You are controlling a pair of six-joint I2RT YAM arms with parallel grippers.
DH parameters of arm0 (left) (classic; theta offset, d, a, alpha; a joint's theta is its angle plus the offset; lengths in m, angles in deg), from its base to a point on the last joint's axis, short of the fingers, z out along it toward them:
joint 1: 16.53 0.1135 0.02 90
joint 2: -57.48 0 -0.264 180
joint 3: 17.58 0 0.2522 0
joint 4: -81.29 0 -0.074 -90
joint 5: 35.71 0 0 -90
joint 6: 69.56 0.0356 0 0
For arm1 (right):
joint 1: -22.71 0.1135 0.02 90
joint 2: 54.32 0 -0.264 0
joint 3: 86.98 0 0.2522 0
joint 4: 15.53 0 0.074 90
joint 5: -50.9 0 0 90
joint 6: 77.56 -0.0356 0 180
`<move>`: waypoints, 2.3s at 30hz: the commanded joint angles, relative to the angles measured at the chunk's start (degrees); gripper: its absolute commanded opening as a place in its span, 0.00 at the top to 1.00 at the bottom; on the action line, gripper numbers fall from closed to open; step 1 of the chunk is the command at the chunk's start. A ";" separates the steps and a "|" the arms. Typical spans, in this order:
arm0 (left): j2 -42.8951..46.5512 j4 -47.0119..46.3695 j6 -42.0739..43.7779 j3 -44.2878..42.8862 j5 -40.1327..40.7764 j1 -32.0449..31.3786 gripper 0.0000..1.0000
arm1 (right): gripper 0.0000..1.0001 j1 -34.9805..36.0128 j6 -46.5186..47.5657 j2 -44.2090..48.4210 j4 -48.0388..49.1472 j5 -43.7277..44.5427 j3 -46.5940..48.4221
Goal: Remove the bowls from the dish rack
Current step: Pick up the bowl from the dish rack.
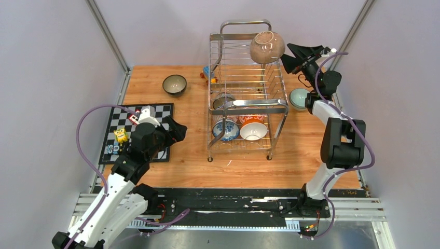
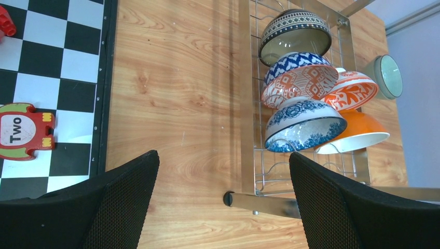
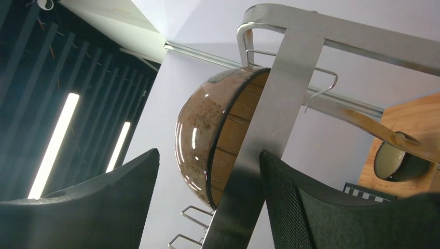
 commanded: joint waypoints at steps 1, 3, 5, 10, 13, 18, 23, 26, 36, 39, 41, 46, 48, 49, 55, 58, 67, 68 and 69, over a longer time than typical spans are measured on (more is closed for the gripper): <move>0.77 0.39 0.01 1.56 -0.01 -0.20 0.04 | 0.28 1.06 -2.92 -1.38 7.47 -0.51 1.64; 0.74 0.20 -0.17 2.01 -0.22 -0.22 0.04 | 0.32 1.16 -4.14 -1.99 9.50 -0.11 1.77; 0.73 -0.22 -0.35 2.30 -0.48 -0.21 0.04 | 0.35 1.36 -5.03 -2.54 11.04 0.00 2.26; 0.34 -1.57 -0.65 3.48 -0.99 -0.22 0.04 | 0.38 1.99 -6.14 -3.42 12.91 -0.16 3.92; 0.15 -2.18 -1.05 4.04 -1.43 -0.22 0.04 | 0.40 2.34 -6.97 -4.19 14.22 -0.14 5.02; -0.10 -2.70 -1.10 4.28 -1.63 -0.22 0.04 | 0.42 3.39 -8.25 -5.71 16.14 -0.07 6.80; -0.27 -2.63 -1.06 4.54 -1.58 -0.23 0.04 | 0.45 4.15 -9.00 -6.93 17.35 0.23 8.05; -0.25 -2.62 -1.08 4.68 -1.50 -0.22 0.04 | 0.47 4.58 -9.73 -7.76 18.69 0.43 8.89; -1.01 -3.06 -1.03 4.54 -1.47 -0.22 0.04 | 0.55 6.66 -10.21 -8.69 19.13 0.63 11.29; -1.06 -3.00 -1.17 4.63 -1.41 -0.22 0.04 | 0.58 7.11 -10.31 -8.84 19.14 0.65 11.86; -1.14 -3.01 -1.16 4.70 -1.41 -0.22 0.04 | 0.60 7.35 -10.23 -8.78 19.12 0.92 11.86; -1.00 -2.87 -1.08 4.72 -1.37 -0.24 0.04 | 0.66 8.14 -10.13 -8.72 19.11 1.39 11.50; -0.96 -2.78 -1.08 4.80 -1.33 -0.22 0.04 | 0.70 8.41 -10.10 -8.73 19.14 1.51 11.61; -0.90 -2.78 -1.08 4.81 -1.37 -0.22 0.04 | 0.72 8.57 -10.11 -8.73 19.09 1.59 11.65; -0.78 -2.71 -1.25 5.03 -1.33 -0.22 0.04 | 0.78 9.44 -10.32 -8.47 19.12 2.17 12.75; -0.63 -2.66 -1.30 5.08 -1.39 -0.22 0.04 | 0.83 9.83 -10.57 -8.44 19.10 2.53 13.15; -0.01 -2.20 -1.17 5.14 -1.07 -0.22 0.04 | 0.97 10.45 -10.95 -7.71 18.53 3.35 15.16; 0.04 -2.16 -1.19 5.16 -1.06 -0.20 0.04 | 0.97 10.47 -10.93 -7.48 18.27 3.52 15.48; 0.17 -2.22 -1.23 5.17 -1.06 -0.22 0.04 | 0.97 10.43 -10.83 -7.32 18.00 3.54 15.85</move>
